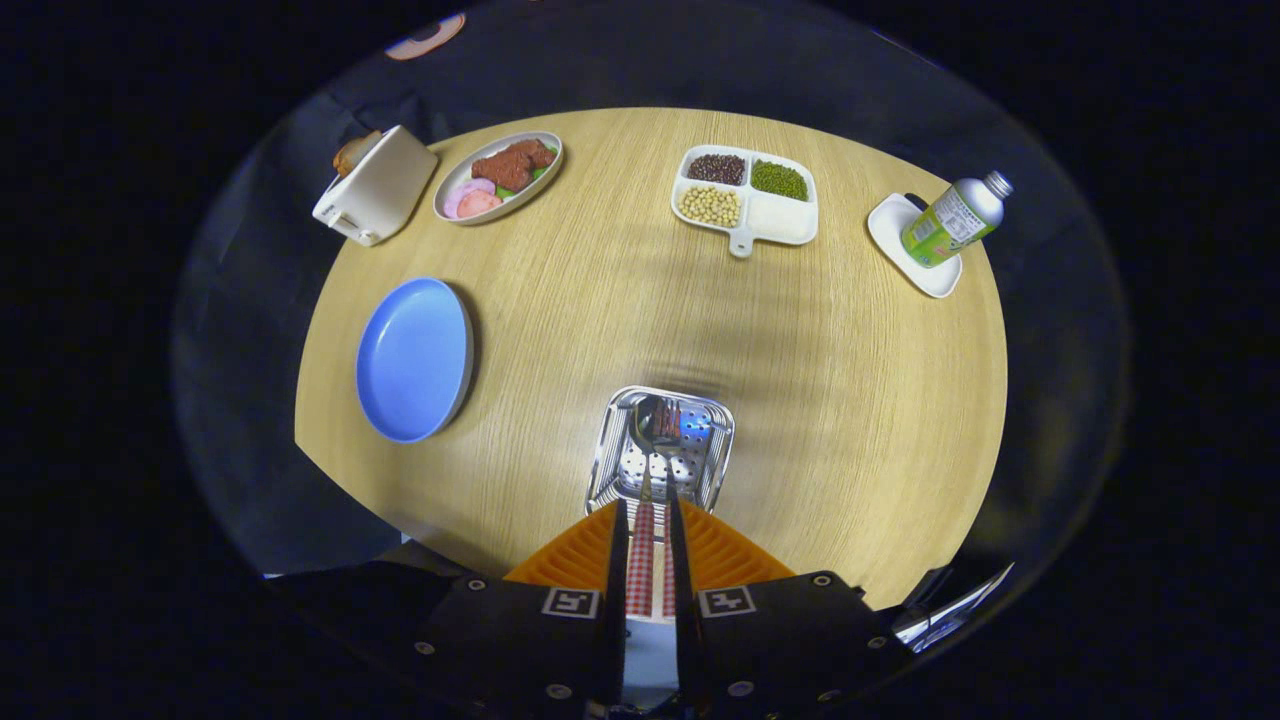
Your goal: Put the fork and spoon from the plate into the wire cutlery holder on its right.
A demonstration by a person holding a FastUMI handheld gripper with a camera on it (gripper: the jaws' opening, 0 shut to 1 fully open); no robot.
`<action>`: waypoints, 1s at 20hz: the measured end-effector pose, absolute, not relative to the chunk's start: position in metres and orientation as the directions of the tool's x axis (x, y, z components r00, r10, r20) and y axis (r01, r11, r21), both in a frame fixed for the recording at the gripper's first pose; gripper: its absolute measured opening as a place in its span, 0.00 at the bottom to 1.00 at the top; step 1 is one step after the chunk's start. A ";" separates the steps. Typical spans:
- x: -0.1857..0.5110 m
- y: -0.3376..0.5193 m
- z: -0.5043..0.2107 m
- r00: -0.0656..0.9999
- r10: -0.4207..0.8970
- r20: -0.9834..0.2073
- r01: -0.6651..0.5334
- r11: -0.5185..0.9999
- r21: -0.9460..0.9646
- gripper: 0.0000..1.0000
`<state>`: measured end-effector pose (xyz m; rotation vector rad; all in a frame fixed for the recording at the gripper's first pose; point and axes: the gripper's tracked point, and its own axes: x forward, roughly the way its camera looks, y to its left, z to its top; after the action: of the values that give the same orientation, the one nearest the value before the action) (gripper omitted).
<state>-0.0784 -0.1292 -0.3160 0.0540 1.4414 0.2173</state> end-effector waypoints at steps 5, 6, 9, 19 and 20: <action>-0.042 -0.113 -0.277 0.351 0.227 -0.908 -0.072 0.974 0.216 0.37; -0.034 -0.109 -0.267 0.403 0.231 -0.885 -0.064 0.972 0.225 0.41; -0.009 -0.106 -0.237 0.560 0.195 -0.805 -0.031 0.976 0.215 0.65; 0.025 -0.081 -0.132 0.863 0.087 -0.498 -0.007 0.987 0.160 0.93; 0.025 -0.076 -0.122 0.879 0.086 -0.469 -0.010 0.987 0.163 0.93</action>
<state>0.0252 -0.0755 -0.1221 0.1583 0.4954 0.0504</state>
